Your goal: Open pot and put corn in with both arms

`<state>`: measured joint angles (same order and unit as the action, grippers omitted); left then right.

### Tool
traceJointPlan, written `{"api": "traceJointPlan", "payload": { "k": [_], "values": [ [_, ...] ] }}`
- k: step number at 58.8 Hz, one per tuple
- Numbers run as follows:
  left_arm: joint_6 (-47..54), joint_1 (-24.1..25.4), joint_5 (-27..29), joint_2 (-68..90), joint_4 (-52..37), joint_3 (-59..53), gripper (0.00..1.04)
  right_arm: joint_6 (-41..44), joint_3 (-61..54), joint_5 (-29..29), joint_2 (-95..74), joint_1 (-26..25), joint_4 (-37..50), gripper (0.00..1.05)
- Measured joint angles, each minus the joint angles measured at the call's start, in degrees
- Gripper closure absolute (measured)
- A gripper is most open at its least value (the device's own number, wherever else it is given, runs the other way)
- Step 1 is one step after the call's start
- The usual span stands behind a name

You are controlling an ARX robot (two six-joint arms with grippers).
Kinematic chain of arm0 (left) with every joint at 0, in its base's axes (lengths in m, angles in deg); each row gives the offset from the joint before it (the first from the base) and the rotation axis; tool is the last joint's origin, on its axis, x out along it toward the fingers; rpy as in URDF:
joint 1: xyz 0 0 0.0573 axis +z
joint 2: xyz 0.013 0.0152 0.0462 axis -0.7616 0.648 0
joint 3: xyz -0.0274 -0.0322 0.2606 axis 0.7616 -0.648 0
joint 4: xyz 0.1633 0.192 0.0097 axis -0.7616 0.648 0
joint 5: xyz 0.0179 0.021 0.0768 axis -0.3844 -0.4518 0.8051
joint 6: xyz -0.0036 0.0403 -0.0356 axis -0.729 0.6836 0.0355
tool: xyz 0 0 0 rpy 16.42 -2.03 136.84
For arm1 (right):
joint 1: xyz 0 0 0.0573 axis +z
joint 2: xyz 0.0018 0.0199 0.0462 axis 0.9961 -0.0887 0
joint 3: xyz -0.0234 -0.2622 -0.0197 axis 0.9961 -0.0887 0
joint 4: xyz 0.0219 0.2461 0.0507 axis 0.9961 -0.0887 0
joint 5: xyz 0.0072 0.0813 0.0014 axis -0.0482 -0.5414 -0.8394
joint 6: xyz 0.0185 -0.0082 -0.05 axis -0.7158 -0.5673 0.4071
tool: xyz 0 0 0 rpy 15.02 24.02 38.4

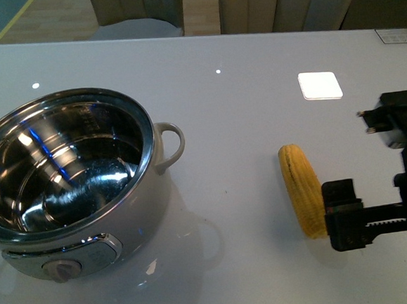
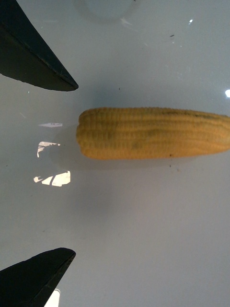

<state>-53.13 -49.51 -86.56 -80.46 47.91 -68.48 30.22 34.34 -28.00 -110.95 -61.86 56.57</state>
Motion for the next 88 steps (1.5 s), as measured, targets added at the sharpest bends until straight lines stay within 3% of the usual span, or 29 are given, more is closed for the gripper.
{"api": "traceJointPlan", "payload": {
  "k": [39,75,79,88],
  "values": [
    [0.00,0.00,0.00,0.00,0.00,0.00,0.07,1.42,11.06,-5.49,-14.71,-2.16,-1.18,0.09],
    [0.00,0.00,0.00,0.00,0.00,0.00,0.07,-1.81,16.39,-3.82,-21.09,-1.95,-3.61,0.09],
    [0.00,0.00,0.00,0.00,0.00,0.00,0.07,-1.92,16.79,-3.61,-21.77,-1.97,-3.61,0.12],
    [0.00,0.00,0.00,0.00,0.00,0.00,0.07,-2.10,16.96,-3.58,-22.40,-1.92,-3.61,0.36]
  ]
}}
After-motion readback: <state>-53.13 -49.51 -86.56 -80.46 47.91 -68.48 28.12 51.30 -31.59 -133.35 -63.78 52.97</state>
